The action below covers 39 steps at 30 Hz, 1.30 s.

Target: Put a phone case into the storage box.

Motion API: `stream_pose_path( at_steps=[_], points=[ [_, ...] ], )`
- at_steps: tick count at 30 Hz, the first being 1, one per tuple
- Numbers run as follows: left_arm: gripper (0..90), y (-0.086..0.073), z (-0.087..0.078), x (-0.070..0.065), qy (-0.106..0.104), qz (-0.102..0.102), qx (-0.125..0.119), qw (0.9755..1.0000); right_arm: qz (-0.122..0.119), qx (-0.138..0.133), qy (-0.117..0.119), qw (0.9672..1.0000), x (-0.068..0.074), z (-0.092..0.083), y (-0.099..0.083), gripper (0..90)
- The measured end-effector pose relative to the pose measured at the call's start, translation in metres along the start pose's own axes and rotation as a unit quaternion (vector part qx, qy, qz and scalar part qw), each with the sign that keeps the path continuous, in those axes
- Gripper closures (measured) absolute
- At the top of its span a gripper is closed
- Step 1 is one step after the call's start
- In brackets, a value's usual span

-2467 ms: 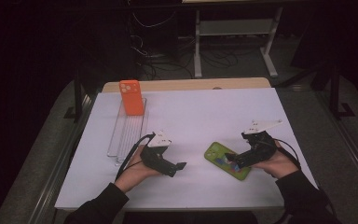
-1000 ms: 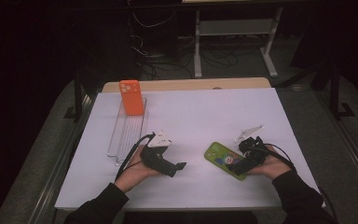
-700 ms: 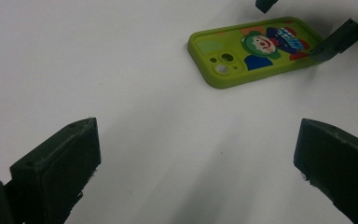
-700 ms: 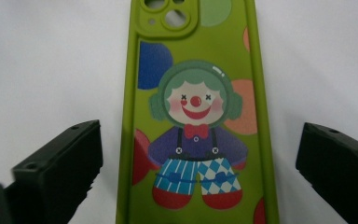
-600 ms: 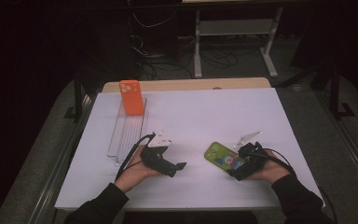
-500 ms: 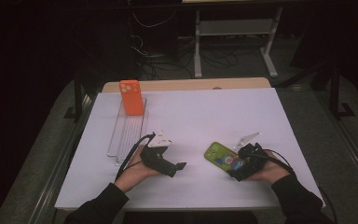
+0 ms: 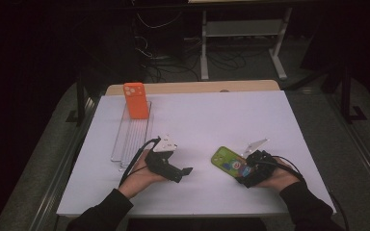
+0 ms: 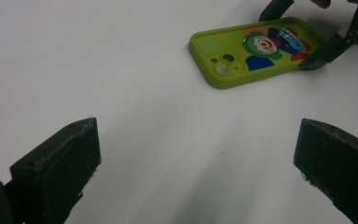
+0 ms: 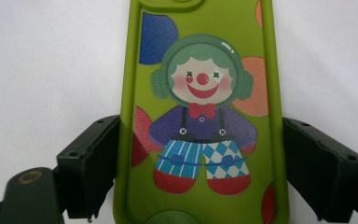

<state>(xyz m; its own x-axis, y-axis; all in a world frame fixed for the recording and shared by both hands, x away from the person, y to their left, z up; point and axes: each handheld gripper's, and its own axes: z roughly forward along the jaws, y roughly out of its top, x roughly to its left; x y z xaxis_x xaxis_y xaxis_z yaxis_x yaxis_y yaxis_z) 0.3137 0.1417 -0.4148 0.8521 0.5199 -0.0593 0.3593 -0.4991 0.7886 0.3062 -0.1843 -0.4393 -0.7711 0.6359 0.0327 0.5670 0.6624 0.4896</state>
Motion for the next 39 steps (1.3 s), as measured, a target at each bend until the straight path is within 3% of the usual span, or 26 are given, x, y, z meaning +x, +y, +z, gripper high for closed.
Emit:
stream_pose_path(
  at_steps=[3,10,11,15,20,26,29,32,35,37,39],
  points=[
    [0.0,0.004,-0.003,0.000,-0.003,0.009,0.000,1.0000,0.001,0.001,0.003,1.0000,-0.001,-0.001,0.000,15.3],
    [0.0,0.020,-0.011,0.003,-0.047,0.042,0.001,0.9980,-0.015,-0.003,0.019,0.9997,-0.007,-0.006,0.006,15.4],
    [0.0,0.023,-0.013,0.003,-0.053,0.055,0.002,0.9971,-0.019,-0.007,0.023,0.9995,-0.008,-0.007,0.008,15.4],
    [0.0,0.033,-0.014,0.008,-0.087,0.074,0.005,0.9934,-0.052,-0.010,0.029,0.9982,-0.011,-0.014,0.017,15.4],
    [0.0,0.047,-0.012,0.008,-0.116,0.101,0.015,0.9880,-0.100,-0.014,0.048,0.9937,-0.013,-0.018,0.032,15.4],
    [0.0,0.064,-0.007,0.008,-0.143,0.152,0.029,0.9776,-0.156,-0.012,0.072,0.9850,-0.009,-0.022,0.056,15.4],
    [0.0,0.070,-0.003,0.007,-0.156,0.178,0.040,0.9708,-0.182,-0.008,0.086,0.9795,-0.004,-0.023,0.068,15.4],
    [0.0,0.074,0.000,0.006,-0.170,0.189,0.050,0.9659,-0.204,-0.004,0.093,0.9745,0.001,-0.024,0.079,15.4],
    [0.0,0.076,0.005,0.006,-0.169,0.210,0.063,0.9609,-0.222,-0.005,0.103,0.9695,0.006,-0.024,0.089,15.5],
    [0.0,0.075,0.009,0.004,-0.174,0.212,0.069,0.9591,-0.233,-0.008,0.114,0.9657,0.009,-0.024,0.096,15.5],
    [0.0,0.074,0.012,0.005,-0.181,0.220,0.077,0.9553,-0.241,-0.010,0.123,0.9628,0.013,-0.025,0.101,15.5]
  ],
)
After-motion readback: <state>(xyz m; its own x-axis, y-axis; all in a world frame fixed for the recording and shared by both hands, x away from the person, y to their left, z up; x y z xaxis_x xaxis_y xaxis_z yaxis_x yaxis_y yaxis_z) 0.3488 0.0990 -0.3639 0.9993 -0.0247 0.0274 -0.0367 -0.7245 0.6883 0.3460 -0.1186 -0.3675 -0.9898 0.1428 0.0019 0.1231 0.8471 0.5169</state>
